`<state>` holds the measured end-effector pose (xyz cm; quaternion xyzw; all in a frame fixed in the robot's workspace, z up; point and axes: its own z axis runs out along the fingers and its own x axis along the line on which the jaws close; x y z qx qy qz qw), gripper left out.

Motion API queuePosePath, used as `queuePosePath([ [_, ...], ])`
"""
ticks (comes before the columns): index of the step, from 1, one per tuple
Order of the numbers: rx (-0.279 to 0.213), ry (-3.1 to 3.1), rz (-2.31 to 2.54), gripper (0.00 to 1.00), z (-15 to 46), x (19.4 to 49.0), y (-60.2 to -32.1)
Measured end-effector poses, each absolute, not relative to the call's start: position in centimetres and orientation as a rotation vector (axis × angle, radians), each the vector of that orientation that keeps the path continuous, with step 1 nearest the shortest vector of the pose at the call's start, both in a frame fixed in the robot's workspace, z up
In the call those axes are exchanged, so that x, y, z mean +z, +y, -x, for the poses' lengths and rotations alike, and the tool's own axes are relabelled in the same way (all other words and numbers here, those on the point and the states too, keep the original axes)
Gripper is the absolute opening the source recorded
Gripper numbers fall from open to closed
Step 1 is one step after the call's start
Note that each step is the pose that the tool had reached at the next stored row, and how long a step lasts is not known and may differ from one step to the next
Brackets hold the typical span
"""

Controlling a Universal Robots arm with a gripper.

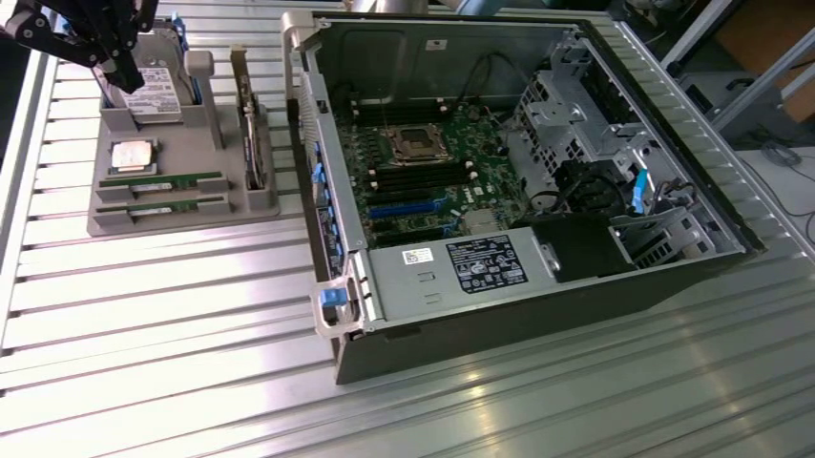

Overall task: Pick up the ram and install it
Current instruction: 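Pick up the ram and move it above insertion slot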

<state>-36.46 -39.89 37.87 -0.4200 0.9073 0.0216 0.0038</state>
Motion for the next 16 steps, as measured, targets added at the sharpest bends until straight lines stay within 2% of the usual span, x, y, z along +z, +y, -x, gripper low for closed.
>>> queuePosePath([
  [16, 0.068, 2.753, 1.501, 0.11, 36.46, 37.86, -39.89],
])
